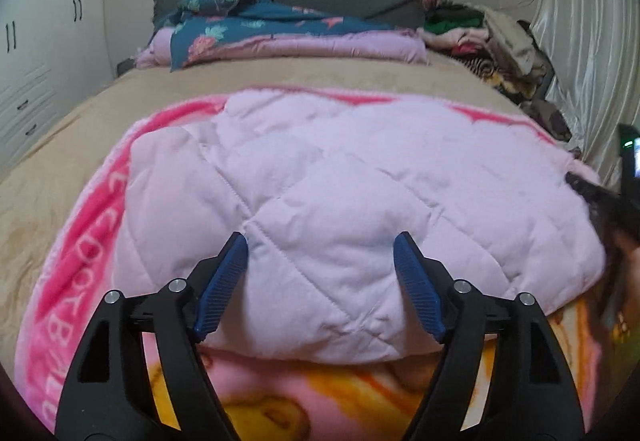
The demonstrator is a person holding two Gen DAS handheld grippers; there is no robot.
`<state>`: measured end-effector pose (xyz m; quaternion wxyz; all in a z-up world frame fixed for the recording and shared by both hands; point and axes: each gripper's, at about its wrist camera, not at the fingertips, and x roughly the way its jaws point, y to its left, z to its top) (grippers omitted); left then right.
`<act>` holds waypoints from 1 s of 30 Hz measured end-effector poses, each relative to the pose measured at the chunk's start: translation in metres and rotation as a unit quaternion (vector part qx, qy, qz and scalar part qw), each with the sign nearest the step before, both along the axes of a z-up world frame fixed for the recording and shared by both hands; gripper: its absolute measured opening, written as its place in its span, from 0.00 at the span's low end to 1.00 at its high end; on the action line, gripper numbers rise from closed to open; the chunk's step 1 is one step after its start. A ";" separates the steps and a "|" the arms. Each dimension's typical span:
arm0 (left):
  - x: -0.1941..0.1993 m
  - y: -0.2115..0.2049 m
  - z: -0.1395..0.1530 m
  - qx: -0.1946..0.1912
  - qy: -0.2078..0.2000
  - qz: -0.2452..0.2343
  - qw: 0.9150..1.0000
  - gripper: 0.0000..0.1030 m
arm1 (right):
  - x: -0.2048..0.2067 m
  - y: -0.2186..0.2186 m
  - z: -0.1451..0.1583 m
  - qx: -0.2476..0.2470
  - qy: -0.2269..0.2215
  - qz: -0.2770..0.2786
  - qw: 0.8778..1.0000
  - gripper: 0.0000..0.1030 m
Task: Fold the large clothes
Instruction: 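Lift the hem with both tools and fold it toward the collar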
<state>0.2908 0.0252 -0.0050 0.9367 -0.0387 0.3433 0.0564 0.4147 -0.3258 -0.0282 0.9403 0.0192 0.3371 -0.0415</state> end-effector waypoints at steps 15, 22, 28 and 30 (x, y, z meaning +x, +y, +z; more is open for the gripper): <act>0.029 0.024 -0.022 -0.048 0.022 -0.010 0.999 0.76 | -0.085 0.035 0.009 0.006 0.032 0.134 0.990 0.70; 0.026 0.025 -0.023 -0.052 0.022 -0.013 0.998 0.76 | -0.052 0.038 -0.019 0.034 0.063 0.110 0.991 0.78; 0.022 0.023 -0.019 -0.061 0.027 -0.012 0.998 0.76 | -0.062 0.037 -0.016 0.040 0.061 0.099 0.992 0.79; 0.018 0.023 -0.017 -0.062 0.029 -0.013 0.998 0.76 | -0.072 0.034 -0.008 0.051 0.053 0.102 0.992 0.81</act>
